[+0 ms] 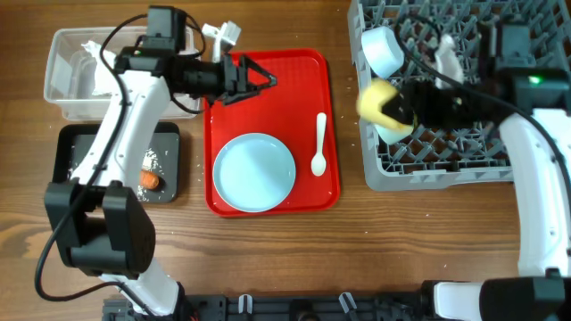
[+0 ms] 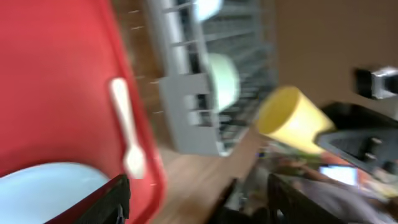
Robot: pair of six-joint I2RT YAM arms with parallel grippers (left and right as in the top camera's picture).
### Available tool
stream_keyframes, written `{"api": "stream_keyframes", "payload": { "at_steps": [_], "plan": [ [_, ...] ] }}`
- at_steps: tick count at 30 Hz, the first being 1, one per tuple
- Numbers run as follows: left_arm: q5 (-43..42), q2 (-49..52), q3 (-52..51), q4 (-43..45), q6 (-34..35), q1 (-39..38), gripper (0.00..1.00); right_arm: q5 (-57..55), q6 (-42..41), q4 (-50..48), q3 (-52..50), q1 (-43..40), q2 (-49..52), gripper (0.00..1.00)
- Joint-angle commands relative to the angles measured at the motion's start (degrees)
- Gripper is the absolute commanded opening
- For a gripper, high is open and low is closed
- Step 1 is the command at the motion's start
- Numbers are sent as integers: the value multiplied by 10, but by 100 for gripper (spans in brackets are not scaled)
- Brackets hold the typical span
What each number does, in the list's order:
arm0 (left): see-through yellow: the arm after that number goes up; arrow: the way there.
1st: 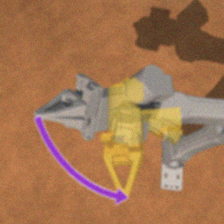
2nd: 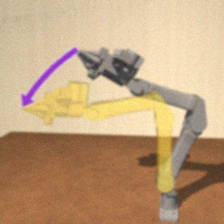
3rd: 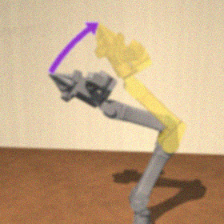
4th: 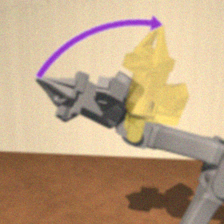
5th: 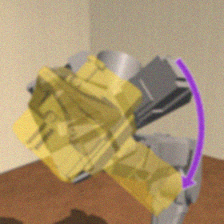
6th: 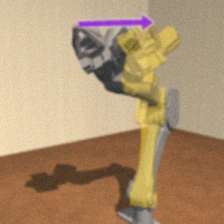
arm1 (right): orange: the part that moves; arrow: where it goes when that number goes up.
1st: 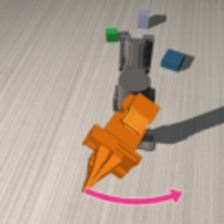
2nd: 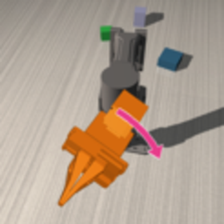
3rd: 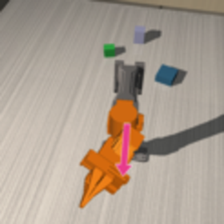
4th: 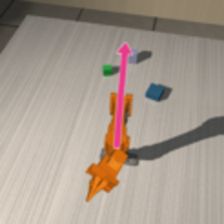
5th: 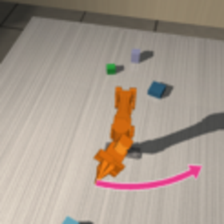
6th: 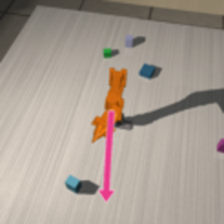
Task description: Sort waste into correct bins and load items into the dishwasher rack
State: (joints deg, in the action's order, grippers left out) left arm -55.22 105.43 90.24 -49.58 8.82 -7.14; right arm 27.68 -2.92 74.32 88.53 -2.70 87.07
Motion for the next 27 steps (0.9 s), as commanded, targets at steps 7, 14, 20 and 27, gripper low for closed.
{"api": "stream_keyframes", "payload": {
  "at_steps": [7, 14, 20, 27],
  "plan": [
    [250, -6, 2, -10, -7, -89, 70, -243, -93, 78, 4, -24, 12, 64],
    [324, -6, 2, -10, -10, -124, 75, -238, -91, 65, 4, -40, 89, 64],
    [324, -6, 2, -16, -10, -124, 76, -238, -91, 52, 4, -40, 155, 68],
    [324, -6, 2, -20, -9, -124, 81, -213, -78, 36, 48, -45, 159, 100]
  ]
}}
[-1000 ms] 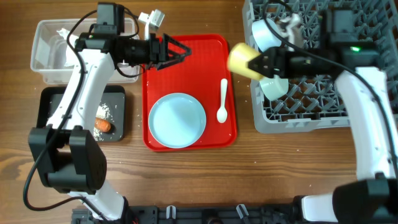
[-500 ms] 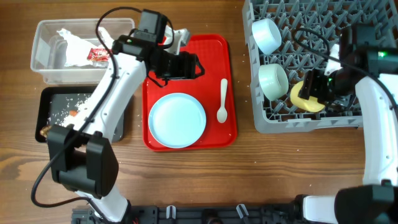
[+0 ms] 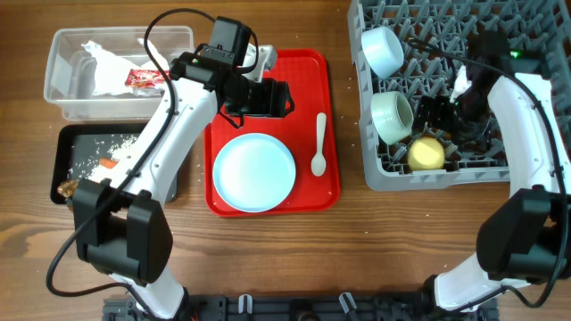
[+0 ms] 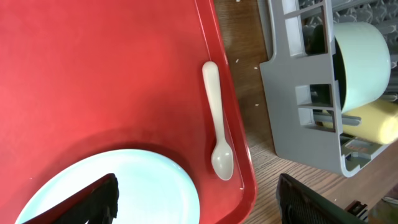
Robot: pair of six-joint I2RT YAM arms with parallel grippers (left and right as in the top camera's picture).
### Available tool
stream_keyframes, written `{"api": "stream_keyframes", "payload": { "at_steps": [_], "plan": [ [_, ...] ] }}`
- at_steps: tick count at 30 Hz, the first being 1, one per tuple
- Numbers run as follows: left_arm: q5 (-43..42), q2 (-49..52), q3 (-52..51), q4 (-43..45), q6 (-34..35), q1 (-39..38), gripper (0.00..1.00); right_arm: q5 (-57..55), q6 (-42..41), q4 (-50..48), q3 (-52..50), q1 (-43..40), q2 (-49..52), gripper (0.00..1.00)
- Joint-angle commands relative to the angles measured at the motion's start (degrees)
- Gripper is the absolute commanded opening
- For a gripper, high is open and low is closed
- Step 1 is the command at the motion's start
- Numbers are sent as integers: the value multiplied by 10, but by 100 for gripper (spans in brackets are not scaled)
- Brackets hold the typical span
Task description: Sort waste into correct bins and load items into the dishwasher rack
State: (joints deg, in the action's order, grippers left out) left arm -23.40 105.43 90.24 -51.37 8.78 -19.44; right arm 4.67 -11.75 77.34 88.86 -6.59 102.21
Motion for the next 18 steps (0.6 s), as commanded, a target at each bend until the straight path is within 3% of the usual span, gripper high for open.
{"api": "stream_keyframes", "payload": {
  "at_steps": [1, 4, 8, 13, 15, 16, 17, 18],
  "plan": [
    [6, -6, 2, -3, -9, -1, 81, 37, 16, 14, 70, -9, 7, 100],
    [6, -6, 2, -20, -9, -1, 81, 91, 33, 51, 153, 0, 6, 100],
    [7, -7, 2, -42, 11, 15, 77, 115, 42, 54, 166, 66, -9, 100],
    [5, -7, 2, -62, 119, 98, 75, 98, 23, 8, 158, 203, -4, 96],
    [-6, -7, 2, -71, 129, 132, 75, 60, -15, -38, 128, 242, -2, 85],
    [-8, -7, 2, -76, 129, 143, 76, 50, -29, -60, 109, 257, -2, 77],
    [-7, -7, 2, -82, 128, 160, 77, 40, -40, -96, 75, 279, 1, 61],
    [-7, -7, 2, -86, 127, 175, 78, 30, -50, -122, 50, 294, 6, 56]
  ]
}}
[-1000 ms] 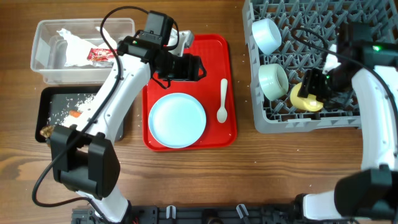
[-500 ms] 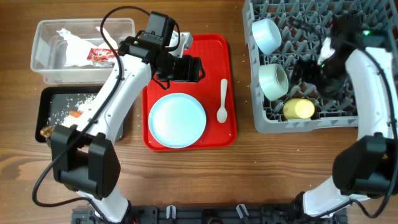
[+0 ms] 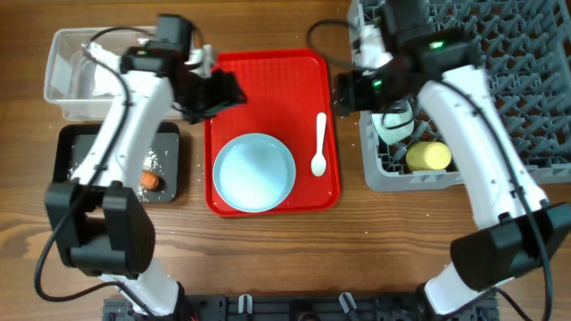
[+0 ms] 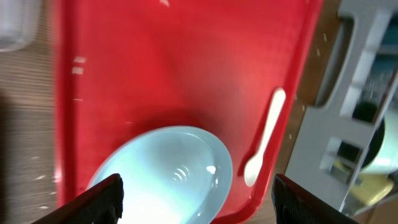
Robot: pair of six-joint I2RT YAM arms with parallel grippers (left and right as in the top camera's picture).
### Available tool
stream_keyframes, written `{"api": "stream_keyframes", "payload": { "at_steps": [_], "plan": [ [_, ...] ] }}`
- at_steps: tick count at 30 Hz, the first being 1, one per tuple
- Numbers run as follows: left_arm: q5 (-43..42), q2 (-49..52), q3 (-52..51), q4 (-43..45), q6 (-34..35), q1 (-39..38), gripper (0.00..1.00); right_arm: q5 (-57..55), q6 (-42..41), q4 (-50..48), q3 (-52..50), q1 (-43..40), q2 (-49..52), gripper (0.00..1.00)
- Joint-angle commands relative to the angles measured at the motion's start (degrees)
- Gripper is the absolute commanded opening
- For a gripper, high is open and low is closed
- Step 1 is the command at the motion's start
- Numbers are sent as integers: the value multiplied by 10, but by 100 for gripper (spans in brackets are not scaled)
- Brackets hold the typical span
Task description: Sort waste into correct bins and load items into the dishwasher rack
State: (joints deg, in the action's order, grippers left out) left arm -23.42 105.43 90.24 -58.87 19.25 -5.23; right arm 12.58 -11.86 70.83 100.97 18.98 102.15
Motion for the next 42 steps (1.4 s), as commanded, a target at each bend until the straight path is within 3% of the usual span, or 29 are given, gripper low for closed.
{"api": "stream_keyframes", "payload": {
  "at_steps": [1, 5, 13, 16, 18, 20, 22, 25, 30, 35, 38, 42],
  "plan": [
    [-7, -7, 2, -13, 22, 40, 79, -56, -53, -73, -86, 45, 9, 55],
    [-4, -7, 2, -15, 22, 66, 81, -68, -35, -194, -168, 76, 63, 54],
    [30, -7, 2, -23, 22, 65, 82, -68, -24, -213, -171, 78, 208, 55],
    [40, -7, 2, -23, 22, 65, 94, -71, -16, -215, -171, 78, 222, 54],
    [40, -7, 2, -23, 22, 65, 100, -82, -17, -222, -171, 78, 225, 29],
    [40, -7, 2, -23, 22, 65, 100, -87, -17, -222, -171, 78, 225, 15],
    [40, -7, 2, -23, 22, 65, 100, -87, -17, -222, -171, 78, 225, 5],
    [40, -7, 2, -23, 22, 65, 100, -82, -18, -207, -157, 76, 221, 4],
    [40, -7, 2, -23, 22, 65, 100, -46, -16, -169, -110, 73, 131, 4],
    [40, -7, 2, -23, 22, 65, 100, -60, -16, -139, -98, 49, -37, 4],
    [40, -7, 2, -23, 22, 65, 100, -116, -18, -96, -98, -13, -126, 4],
    [40, -7, 2, -23, 22, 65, 100, -166, -18, -25, -99, -161, -174, 4]
  ]
}}
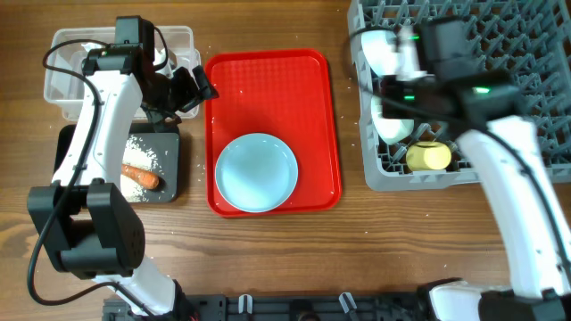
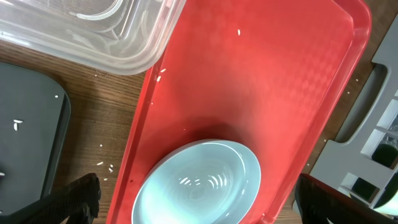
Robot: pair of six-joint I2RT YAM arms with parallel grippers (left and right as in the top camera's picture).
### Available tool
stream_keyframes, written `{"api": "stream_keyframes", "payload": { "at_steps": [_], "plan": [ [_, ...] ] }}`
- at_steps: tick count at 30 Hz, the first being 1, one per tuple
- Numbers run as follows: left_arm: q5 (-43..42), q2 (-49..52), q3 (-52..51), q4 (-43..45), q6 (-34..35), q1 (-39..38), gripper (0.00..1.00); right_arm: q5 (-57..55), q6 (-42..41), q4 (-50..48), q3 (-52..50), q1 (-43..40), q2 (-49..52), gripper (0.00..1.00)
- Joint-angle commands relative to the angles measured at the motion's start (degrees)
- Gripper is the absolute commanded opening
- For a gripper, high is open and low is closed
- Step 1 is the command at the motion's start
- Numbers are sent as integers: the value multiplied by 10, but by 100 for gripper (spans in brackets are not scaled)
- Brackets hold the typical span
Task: Sort waste into correct bins and load items into the dishwasher rack
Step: 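Grasp the light blue plate edge with the right gripper and lift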
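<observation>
A light blue bowl (image 1: 257,172) sits in the near half of the red tray (image 1: 268,80); the left wrist view shows the bowl (image 2: 199,180) from above. My left gripper (image 1: 192,87) is open at the tray's far left edge, beside the clear bin (image 1: 71,76), nothing between its fingers (image 2: 78,198). My right gripper (image 1: 388,85) hangs over the left side of the grey dishwasher rack (image 1: 473,169), blurred, its jaws not readable. A yellow cup (image 1: 426,156) lies in the rack. No spoon shows on the tray.
The rack also holds a white cup (image 1: 379,49) and a pale green cup (image 1: 393,120). A black bin (image 1: 85,143) at the left holds rice and an orange scrap (image 1: 141,176). The clear bin holds white wrappers.
The white spoon that lay on the tray's right side is gone from it. My right gripper has moved from the tray's right edge to over the rack. My left gripper shifted slightly left, still open.
My right gripper first held the yellow cup at the rack's left edge, then the cup lay in the rack. The gripper then stood by the spoon at the tray's edge; now the spoon is off the tray. My left gripper stayed open, ending by the bins.
</observation>
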State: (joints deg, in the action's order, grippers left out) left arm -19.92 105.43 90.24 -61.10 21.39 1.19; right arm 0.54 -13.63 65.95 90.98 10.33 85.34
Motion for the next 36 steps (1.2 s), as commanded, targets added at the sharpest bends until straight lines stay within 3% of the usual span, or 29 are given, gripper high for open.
{"api": "stream_keyframes", "payload": {
  "at_steps": [1, 5, 11, 14, 19, 20, 21, 23, 24, 29, 32, 36],
  "plan": [
    [5, -7, 2, 0, 1, 0, 100, -46, -1, 30, -4, -104, -4, 4],
    [5, -7, 2, 0, 1, 0, 100, -48, -33, 30, -56, -184, -4, 4],
    [5, -7, 2, 0, 1, 0, 100, -52, -177, -50, -178, -288, -4, 4],
    [5, -7, 2, 0, 1, 0, 100, -52, -268, -130, -242, -292, -4, 4],
    [5, -7, 2, 0, 1, 0, 100, -65, -305, -155, -288, -293, -4, 7],
    [5, -7, 2, 0, 1, 0, 100, -73, -303, -153, -287, -293, -5, 16],
    [5, -7, 2, 0, 1, 0, 100, -74, -299, -154, -287, -295, -6, 32],
    [5, -7, 2, 0, 1, 0, 100, -73, -292, -154, -282, -296, -9, 91],
    [5, -7, 2, 0, 1, 0, 100, -67, -270, -154, -273, -296, -12, 98],
    [5, -7, 2, 0, 1, 0, 100, 56, -100, -159, -198, -293, -63, 99],
    [5, -7, 2, 0, 1, 0, 100, 179, -14, -158, -152, -260, -87, 88],
    [5, -7, 2, 0, 1, 0, 100, 193, -5, -162, -146, -61, -59, 88]
  ]
}}
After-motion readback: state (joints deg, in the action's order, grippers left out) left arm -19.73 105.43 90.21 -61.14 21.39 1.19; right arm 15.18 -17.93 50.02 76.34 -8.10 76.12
